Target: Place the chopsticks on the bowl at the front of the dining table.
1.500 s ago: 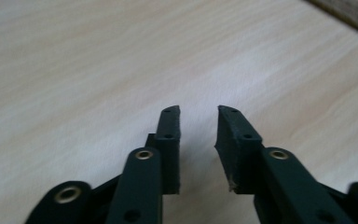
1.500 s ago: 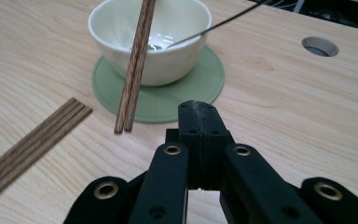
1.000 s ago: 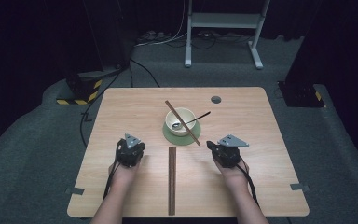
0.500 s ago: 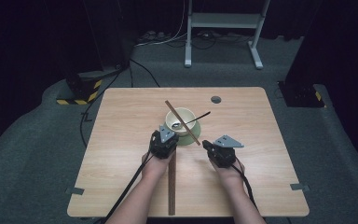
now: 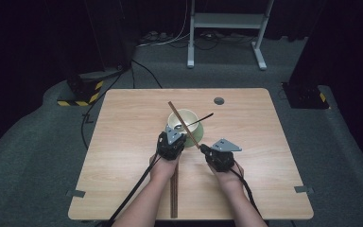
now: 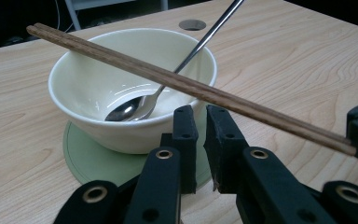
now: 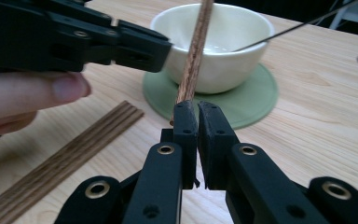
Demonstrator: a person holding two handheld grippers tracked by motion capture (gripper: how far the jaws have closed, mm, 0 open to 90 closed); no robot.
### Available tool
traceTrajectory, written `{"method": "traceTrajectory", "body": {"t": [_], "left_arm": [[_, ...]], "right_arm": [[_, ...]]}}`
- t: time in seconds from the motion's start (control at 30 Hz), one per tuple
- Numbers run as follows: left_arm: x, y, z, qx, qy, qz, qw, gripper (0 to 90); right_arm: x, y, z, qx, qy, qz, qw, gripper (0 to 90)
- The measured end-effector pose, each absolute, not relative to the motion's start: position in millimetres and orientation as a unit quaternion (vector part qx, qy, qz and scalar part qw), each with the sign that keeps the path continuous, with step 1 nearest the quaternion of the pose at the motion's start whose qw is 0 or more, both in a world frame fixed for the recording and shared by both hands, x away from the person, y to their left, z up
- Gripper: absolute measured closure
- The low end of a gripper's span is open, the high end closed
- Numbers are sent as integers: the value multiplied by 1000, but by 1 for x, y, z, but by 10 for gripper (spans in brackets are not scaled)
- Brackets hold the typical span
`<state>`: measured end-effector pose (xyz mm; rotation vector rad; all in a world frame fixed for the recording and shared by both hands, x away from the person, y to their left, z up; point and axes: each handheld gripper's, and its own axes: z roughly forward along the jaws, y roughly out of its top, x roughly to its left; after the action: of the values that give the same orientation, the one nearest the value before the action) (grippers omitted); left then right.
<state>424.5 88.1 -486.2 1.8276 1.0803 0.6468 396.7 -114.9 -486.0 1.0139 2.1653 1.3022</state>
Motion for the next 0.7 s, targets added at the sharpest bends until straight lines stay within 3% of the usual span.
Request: {"method": "traceTrajectory", "body": {"t": [0.7], "left_arm": [[424, 94, -489, 739, 441, 269, 433, 817]], "right_arm": [[392, -96, -493, 365, 777, 470, 205, 827]]}}
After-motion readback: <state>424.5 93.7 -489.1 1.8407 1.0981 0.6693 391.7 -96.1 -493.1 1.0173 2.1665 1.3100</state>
